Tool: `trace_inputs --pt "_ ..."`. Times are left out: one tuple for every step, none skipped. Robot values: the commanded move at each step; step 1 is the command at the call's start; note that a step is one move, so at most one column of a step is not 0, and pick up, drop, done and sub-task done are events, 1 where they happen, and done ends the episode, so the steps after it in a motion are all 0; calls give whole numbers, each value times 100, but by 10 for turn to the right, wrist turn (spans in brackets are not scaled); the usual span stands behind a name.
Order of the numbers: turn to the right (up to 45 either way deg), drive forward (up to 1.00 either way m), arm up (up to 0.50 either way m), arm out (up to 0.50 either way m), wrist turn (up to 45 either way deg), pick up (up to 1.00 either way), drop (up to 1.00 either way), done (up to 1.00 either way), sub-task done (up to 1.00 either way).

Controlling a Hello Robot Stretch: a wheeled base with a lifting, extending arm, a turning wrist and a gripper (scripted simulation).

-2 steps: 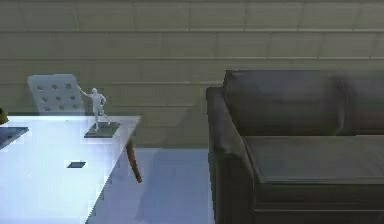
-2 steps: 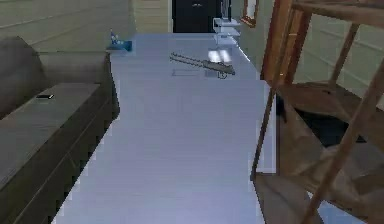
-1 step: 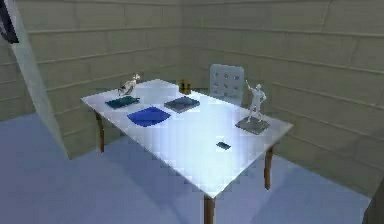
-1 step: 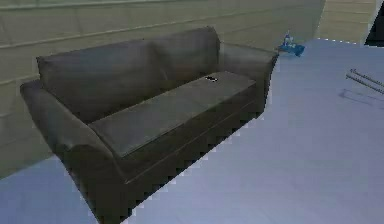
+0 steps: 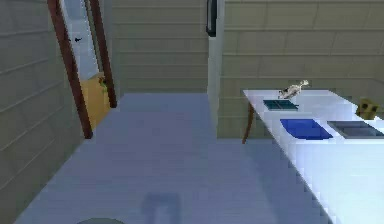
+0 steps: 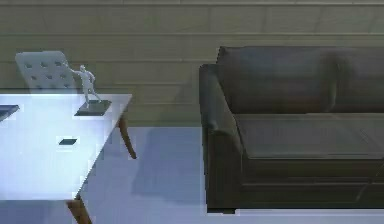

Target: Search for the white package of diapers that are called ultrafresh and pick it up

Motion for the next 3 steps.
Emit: trace_inputs --pt "0 100 0 0 0 0 0 0 0" --pt "0 5 0 0 0 0 0 0 0" --pt "-330 0 0 0 0 0 0 0 0"
